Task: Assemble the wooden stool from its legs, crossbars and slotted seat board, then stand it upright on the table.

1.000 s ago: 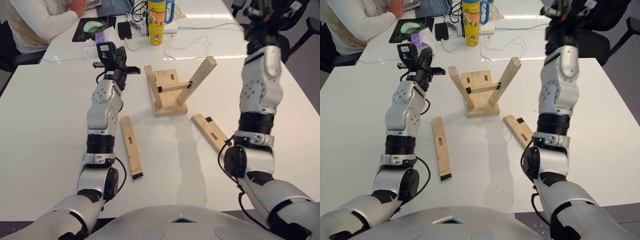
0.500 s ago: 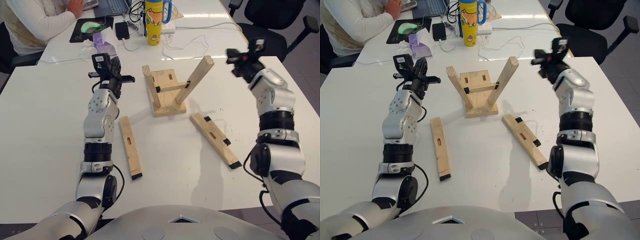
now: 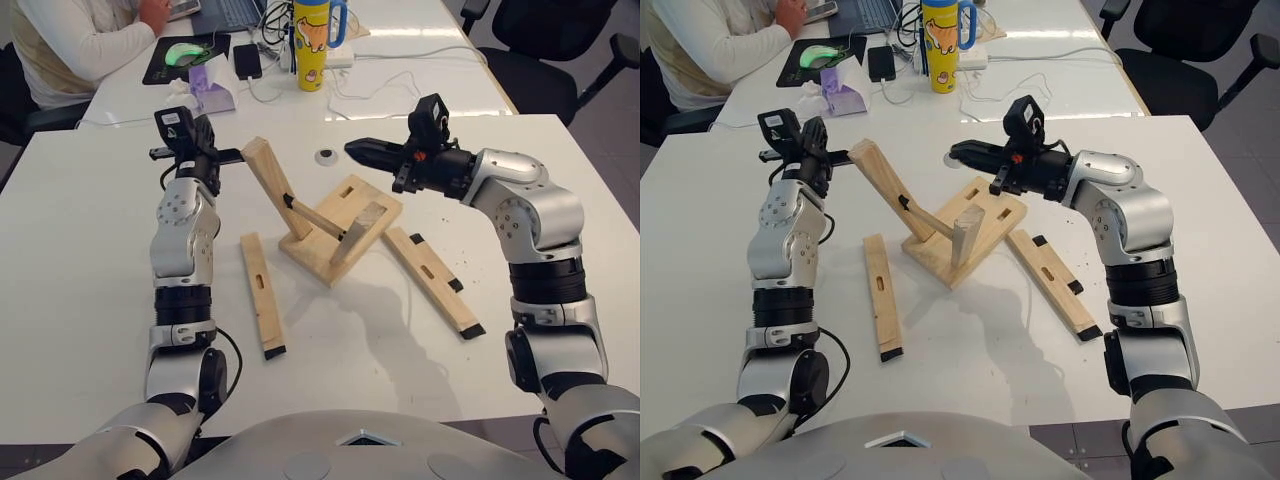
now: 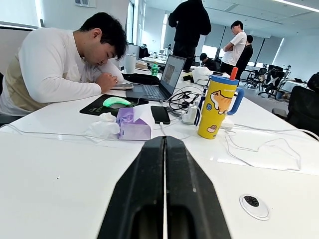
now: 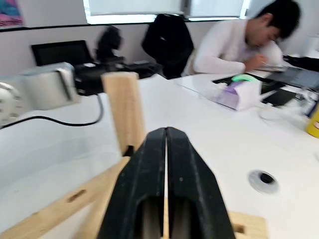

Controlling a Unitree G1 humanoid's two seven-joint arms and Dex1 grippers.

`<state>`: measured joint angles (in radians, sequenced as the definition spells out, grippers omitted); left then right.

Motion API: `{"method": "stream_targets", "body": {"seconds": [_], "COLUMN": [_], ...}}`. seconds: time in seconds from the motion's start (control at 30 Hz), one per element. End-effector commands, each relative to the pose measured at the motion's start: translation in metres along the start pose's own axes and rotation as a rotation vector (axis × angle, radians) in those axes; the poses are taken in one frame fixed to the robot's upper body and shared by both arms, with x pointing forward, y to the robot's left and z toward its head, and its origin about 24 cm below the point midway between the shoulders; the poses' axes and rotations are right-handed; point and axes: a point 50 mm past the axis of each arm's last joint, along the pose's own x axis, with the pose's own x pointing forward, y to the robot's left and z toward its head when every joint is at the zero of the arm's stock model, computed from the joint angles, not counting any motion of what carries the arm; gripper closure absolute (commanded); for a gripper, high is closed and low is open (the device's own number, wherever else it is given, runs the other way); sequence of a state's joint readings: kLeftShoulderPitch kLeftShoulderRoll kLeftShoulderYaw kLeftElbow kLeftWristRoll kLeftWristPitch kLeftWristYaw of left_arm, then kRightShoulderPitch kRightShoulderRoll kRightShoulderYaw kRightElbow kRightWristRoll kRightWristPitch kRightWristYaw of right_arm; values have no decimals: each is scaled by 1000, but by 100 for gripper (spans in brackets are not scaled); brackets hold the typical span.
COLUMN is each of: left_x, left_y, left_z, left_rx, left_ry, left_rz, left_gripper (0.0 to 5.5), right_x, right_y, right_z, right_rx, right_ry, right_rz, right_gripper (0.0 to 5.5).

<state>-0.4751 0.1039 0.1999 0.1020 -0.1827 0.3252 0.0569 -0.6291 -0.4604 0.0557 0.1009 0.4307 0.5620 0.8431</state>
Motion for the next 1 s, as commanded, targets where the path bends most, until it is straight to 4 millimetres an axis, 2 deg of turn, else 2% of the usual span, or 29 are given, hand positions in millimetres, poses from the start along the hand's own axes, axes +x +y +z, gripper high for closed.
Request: {"method": "stream_targets", "body": {"seconds": [0.03, 0.1, 0.23, 0.3, 0.37, 0.47, 0.57, 0.67, 0.77, 0.87, 1.0], "left_x": [-8, -15, -42, -62, -76, -80, -78, -68, -55, -21, 31], "left_y": [12, 17, 18, 9, -1, -19, -30, -28, -22, -14, -19], "left_z": [-11, -18, -28, -26, -24, -22, -19, -20, -24, -34, -20], "left_rx": [71, 164, 357, 418, 437, 454, 474, 486, 500, 640, 724], "left_ry": [84, 168, 350, 397, 425, 423, 411, 413, 417, 419, 317], "left_rz": [-4, -91, -423, -665, -833, -958, -1001, -952, -884, -795, -705], "left_gripper": [550, 550, 550, 550, 550, 550, 550, 550, 550, 550, 550], "right_x": [2, 2, 1, 0, 1, 4, 2, -2, -2, 3, 6], "right_y": [-28, -32, -29, -29, -31, -26, -9, 2, 3, -4, -10], "right_z": [2, -5, -19, -30, -42, -58, -66, -63, -58, -56, -55], "right_rx": [-50, -87, -156, -222, -268, -315, -344, -336, -341, -329, -331], "right_ry": [37, 83, 148, 205, 259, 312, 333, 315, 295, 276, 271], "right_rz": [-202, -226, -211, -221, -247, -231, -73, 35, 32, -52, -107], "right_gripper": [549, 549, 549, 549, 549, 549, 549, 549, 549, 549, 549]}}
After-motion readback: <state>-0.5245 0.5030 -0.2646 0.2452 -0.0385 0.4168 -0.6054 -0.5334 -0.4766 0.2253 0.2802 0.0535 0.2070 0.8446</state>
